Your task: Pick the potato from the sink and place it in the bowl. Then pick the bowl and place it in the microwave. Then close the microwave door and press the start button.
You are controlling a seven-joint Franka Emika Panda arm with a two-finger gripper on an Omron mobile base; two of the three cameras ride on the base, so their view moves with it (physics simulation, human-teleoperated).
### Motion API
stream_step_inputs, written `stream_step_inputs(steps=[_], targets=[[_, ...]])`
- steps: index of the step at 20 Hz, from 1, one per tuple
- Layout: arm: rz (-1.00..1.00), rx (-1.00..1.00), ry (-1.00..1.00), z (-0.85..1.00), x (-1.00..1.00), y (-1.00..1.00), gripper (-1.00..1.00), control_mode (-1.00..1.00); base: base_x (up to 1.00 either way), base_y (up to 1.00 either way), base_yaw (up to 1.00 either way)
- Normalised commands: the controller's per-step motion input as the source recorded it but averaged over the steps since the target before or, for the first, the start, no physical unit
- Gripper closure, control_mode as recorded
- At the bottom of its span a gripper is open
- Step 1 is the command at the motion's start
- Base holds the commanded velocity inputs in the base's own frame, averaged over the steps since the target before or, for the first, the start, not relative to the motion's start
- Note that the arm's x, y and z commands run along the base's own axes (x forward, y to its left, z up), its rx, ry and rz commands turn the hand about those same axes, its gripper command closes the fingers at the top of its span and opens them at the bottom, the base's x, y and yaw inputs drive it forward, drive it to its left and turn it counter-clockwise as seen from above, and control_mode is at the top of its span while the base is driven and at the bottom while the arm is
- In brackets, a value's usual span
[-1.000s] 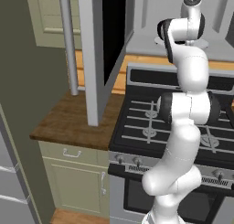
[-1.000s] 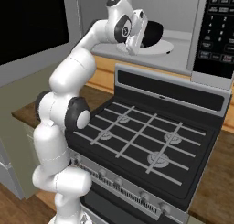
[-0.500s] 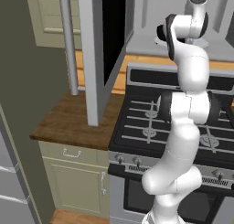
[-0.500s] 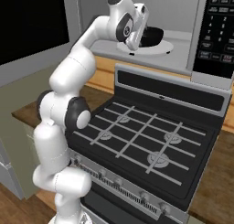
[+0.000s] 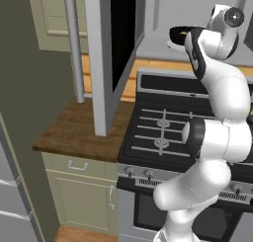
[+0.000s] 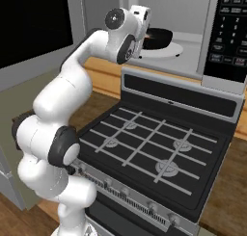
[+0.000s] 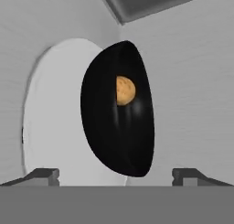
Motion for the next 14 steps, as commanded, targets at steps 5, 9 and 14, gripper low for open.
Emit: stream_step_inputs(steps=[5, 9, 14], targets=[[0.00, 0.00, -0.07, 0.44, -1.00, 0.28, -1.00, -1.00, 0.00, 0.00, 0.00], [0.00, 0.00, -0.17, 0.46, -1.00, 0.09, -1.00, -1.00, 0.00, 0.00, 0.00], [0.00, 0.00, 0.01, 0.53, -1.00, 0.05, -1.00, -1.00, 0.00, 0.00, 0.00]])
